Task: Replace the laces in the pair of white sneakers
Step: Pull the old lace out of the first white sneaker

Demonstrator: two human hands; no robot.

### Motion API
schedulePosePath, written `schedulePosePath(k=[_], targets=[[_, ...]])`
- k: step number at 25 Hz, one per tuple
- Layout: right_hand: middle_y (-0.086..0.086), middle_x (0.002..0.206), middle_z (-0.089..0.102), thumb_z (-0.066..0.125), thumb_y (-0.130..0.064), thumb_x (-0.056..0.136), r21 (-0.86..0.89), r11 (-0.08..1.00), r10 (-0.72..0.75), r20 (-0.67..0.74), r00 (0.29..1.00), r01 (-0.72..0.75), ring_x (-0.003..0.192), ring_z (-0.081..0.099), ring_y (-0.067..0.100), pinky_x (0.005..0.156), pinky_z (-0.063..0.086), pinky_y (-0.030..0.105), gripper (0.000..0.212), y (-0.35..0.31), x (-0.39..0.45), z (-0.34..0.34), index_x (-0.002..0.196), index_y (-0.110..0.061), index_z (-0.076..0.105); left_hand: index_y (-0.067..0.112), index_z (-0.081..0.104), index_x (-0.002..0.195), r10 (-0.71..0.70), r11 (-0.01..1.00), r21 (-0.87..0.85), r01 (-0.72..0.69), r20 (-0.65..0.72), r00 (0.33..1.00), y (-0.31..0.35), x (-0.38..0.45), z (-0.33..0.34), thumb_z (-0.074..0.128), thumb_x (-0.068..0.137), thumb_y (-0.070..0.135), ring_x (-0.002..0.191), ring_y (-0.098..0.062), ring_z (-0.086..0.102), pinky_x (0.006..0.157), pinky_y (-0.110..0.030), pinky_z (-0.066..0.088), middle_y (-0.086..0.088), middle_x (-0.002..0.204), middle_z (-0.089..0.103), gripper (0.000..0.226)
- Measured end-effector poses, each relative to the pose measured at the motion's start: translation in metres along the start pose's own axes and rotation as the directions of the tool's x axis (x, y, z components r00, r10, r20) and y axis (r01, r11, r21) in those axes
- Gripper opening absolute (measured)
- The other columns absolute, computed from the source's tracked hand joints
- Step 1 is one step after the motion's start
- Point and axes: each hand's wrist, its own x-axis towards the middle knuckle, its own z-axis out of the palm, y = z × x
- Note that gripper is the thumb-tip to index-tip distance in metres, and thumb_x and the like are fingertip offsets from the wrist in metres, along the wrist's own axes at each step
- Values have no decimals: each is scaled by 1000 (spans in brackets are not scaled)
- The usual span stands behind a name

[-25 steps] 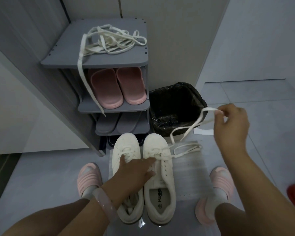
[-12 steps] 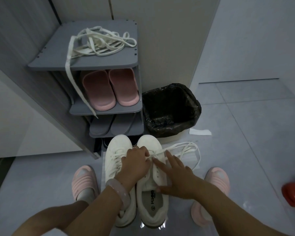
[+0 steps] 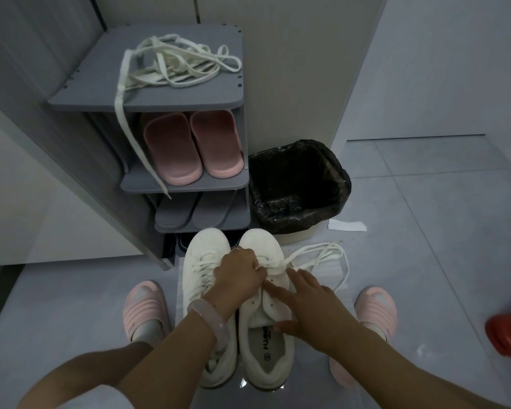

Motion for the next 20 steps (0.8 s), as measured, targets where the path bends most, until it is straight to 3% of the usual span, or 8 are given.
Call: schedulePosePath(k=[4,6,9,11,13,14,16,20], targets=[[8,142,35,46,-52,91,77,995,64,84,994,-71,130,33,25,103,37,39,72,-4,5,5,147,-40,3,14,40,48,-180,926,-306,222,159,971,24,-5,-16,51,88,23,70,-17,44,69,-29,35,0,61,45,42],[9,137,41,45,-52,91,127,988,70,108,992,-84,126,38,25,101,39,39,72,-4,5,6,147,-41,3,16,46,56,-279,727,-606,322,168,945,31,-14,-34,51,88,27,74,-14,46,68,-29,34,2,70,51,35],[9,138,41,46,-52,91,177,981,55,104,993,-73,126,40,25,102,39,40,71,-1,6,5,147,-40,5,20,46,61,-335,434,-885,168,15,942,23,-25,-76,50,85,26,78,-14,46,69,-30,33,2,71,51,25],[9,138,41,47,-52,91,193,979,51,100,994,-69,127,41,25,102,39,40,71,-1,5,5,147,-40,6,20,53,66,-307,616,-777,130,-84,948,16,-27,-88,53,85,21,82,-18,48,63,-30,35,0,75,54,19],[8,139,41,47,-52,90,193,978,55,102,993,-74,127,41,26,102,39,41,71,-3,5,6,147,-42,5,19,59,93,-143,930,-358,88,-131,981,9,-29,-82,54,89,17,91,-21,52,67,-29,38,0,90,56,7],[7,139,41,47,-53,90,194,978,59,100,993,-78,127,42,26,102,39,41,71,-3,4,6,146,-42,5,18,54,112,-61,990,-136,48,-93,994,4,-27,-70,54,90,19,99,-22,52,74,-28,39,-2,102,56,23],[7,139,41,47,-53,90,201,976,67,96,993,-85,127,42,25,102,39,41,71,-2,5,7,146,-43,5,15,45,125,-25,993,118,24,3,1000,-3,-24,-46,53,90,26,112,-24,50,87,-31,39,-6,119,53,38],[7,141,38,47,-54,89,194,977,67,100,993,-86,129,40,25,103,38,40,71,-2,7,8,146,-44,5,13,50,106,23,952,307,-19,-10,1000,-3,-16,-14,45,94,34,109,-23,53,93,-39,34,-3,111,59,25]])
